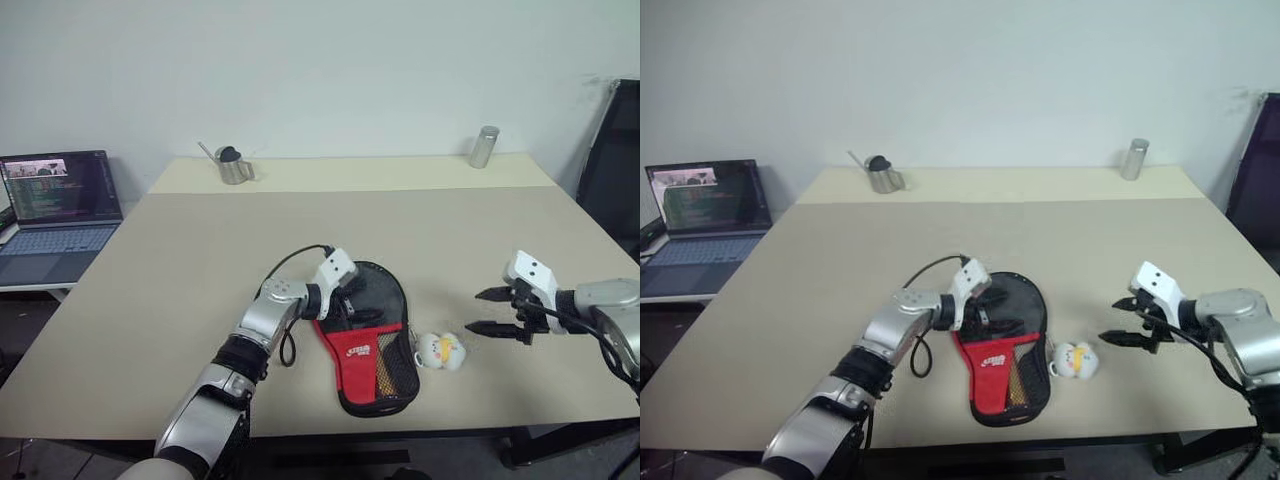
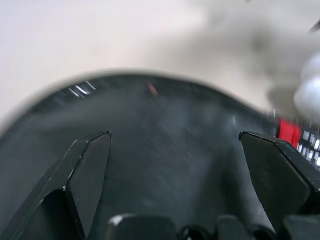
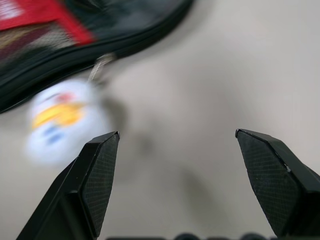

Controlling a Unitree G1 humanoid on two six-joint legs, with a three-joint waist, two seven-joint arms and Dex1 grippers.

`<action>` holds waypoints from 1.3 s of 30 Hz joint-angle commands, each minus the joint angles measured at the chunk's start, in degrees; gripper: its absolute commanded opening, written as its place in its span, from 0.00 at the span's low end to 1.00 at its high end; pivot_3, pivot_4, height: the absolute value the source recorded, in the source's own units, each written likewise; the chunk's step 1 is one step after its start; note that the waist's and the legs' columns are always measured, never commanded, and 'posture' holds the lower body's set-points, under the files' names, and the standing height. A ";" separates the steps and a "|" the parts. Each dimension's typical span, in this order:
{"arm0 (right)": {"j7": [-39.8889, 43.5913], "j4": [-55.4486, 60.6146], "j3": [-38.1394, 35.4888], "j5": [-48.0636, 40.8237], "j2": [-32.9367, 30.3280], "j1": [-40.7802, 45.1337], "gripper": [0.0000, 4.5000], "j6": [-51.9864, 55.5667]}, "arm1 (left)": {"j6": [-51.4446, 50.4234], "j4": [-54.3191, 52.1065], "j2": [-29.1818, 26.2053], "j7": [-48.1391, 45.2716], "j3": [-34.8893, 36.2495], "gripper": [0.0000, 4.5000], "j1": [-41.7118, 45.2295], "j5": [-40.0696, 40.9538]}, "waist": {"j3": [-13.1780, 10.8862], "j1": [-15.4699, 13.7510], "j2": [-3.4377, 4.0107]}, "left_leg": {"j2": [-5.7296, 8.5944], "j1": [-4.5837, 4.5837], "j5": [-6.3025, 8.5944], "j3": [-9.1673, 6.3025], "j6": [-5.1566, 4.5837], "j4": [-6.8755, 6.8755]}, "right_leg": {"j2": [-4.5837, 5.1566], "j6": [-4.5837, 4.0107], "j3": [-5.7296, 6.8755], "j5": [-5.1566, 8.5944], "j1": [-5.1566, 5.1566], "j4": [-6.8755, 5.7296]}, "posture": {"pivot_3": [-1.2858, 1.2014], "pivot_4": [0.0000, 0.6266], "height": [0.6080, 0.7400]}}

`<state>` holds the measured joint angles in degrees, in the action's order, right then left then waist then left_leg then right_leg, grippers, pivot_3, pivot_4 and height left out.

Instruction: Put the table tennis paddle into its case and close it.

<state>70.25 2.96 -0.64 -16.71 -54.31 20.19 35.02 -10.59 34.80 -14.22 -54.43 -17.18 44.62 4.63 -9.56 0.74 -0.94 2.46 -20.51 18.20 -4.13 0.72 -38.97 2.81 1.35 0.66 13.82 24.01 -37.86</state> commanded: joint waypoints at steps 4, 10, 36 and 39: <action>1.75 8.59 1.09 -3.09 -0.81 -2.05 0.90 0.31 | 1.42 2.93 0.48 -0.62 -1.26 1.00 -0.65 -2.95 | 0.01 0.02 0.01 | 0.00 0.65 0.03 -0.04 -0.03 0.04 | 0.00 0.13 0.03 0.08 -0.69 0.13 | 0.52 0.24 1.00; 0.41 7.80 8.91 2.27 0.06 0.24 0.90 -2.05 | 0.56 0.98 0.24 -1.00 -1.28 1.00 -1.54 -2.84 | 0.02 -0.03 -0.02 | 0.01 0.66 0.01 -0.13 0.01 0.03 | 0.00 0.12 0.06 0.07 -0.75 0.17 | 0.52 0.24 1.00; 6.59 19.88 13.07 1.23 -5.50 -9.78 0.11 -5.21 | -5.33 -4.19 -1.70 -1.07 -0.75 1.00 -4.33 -2.88 | 0.03 -0.51 -0.02 | 0.01 0.62 0.01 -0.19 0.06 0.07 | 0.01 0.21 0.10 0.13 -0.74 0.26 | 0.52 0.24 1.00; 8.05 24.19 13.10 -0.03 -7.89 -14.31 0.11 -6.36 | -5.49 -4.15 -1.91 -1.59 -0.79 1.00 -4.19 -2.78 | 0.03 -0.56 -0.03 | 0.02 0.62 0.01 -0.19 0.06 0.06 | 0.01 0.37 0.10 0.23 -0.76 0.27 | 0.52 0.24 1.00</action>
<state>76.18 23.20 13.04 -14.82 -60.81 7.51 30.25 -14.53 29.17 -15.17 -55.65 -17.00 41.64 3.53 -9.52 0.18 -0.97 2.47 -19.88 18.21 -4.33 0.78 -38.92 2.83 1.76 0.76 14.07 23.23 -37.58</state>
